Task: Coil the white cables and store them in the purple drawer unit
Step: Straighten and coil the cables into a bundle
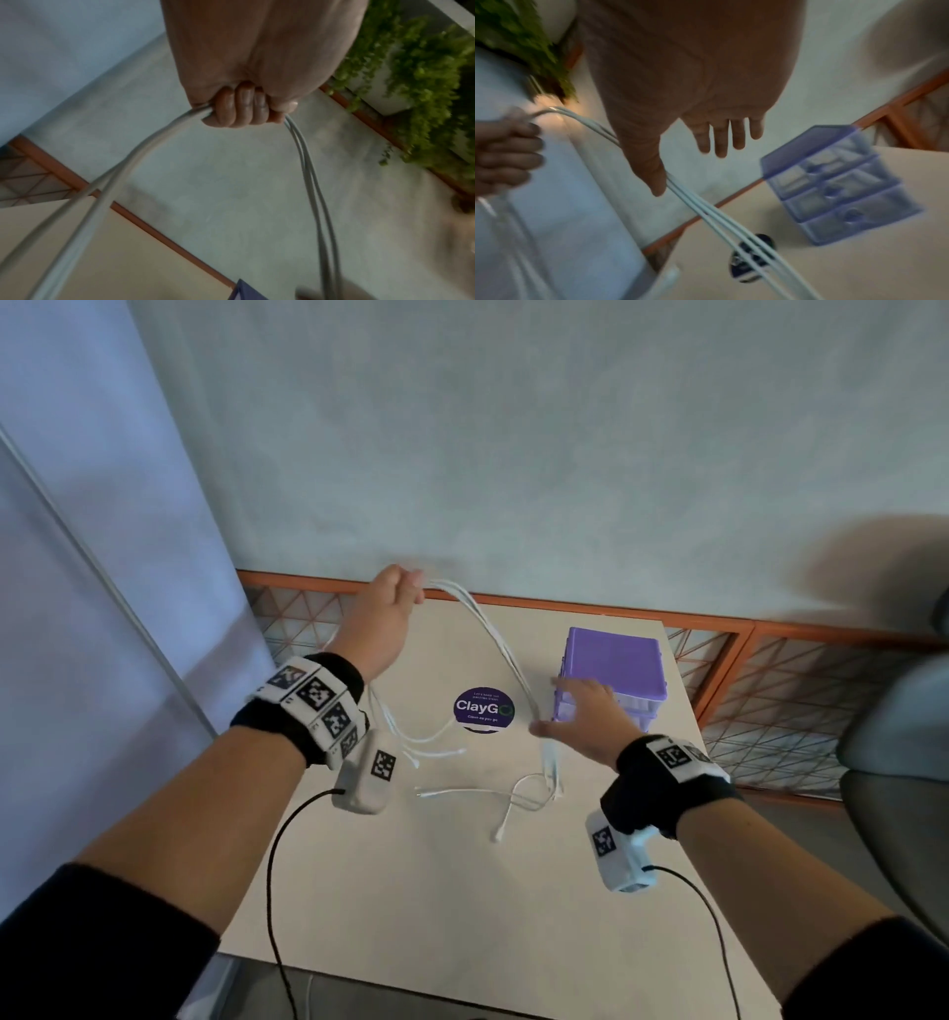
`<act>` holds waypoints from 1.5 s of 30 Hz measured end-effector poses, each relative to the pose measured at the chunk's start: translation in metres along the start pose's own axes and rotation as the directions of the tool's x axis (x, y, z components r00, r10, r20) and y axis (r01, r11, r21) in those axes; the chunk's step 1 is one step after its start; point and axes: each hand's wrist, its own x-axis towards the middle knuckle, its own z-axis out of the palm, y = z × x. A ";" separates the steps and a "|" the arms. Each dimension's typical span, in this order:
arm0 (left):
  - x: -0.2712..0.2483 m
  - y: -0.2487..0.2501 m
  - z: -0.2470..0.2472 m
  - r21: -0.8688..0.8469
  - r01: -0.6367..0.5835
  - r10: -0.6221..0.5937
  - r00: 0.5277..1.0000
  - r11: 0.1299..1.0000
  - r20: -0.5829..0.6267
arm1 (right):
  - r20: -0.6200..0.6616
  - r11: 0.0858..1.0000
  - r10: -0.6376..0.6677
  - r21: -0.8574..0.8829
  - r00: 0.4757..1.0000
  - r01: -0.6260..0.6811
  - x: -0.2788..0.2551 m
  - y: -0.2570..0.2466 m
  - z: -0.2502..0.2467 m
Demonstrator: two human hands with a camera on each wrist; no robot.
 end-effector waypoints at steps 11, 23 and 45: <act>-0.005 -0.003 0.003 -0.015 -0.044 0.045 0.995 0.999 0.085 | -0.088 0.930 -0.107 0.343 0.990 0.131 -0.001 -0.085 -0.059; -0.047 0.008 0.045 -0.195 0.179 -0.030 0.805 0.964 0.592 | -0.152 0.534 -0.177 0.815 0.972 0.225 0.004 -0.123 -0.090; -0.052 -0.016 0.038 -0.020 0.225 -0.128 0.623 0.974 0.771 | -0.504 0.966 -0.240 -0.040 0.830 0.256 0.029 -0.046 -0.123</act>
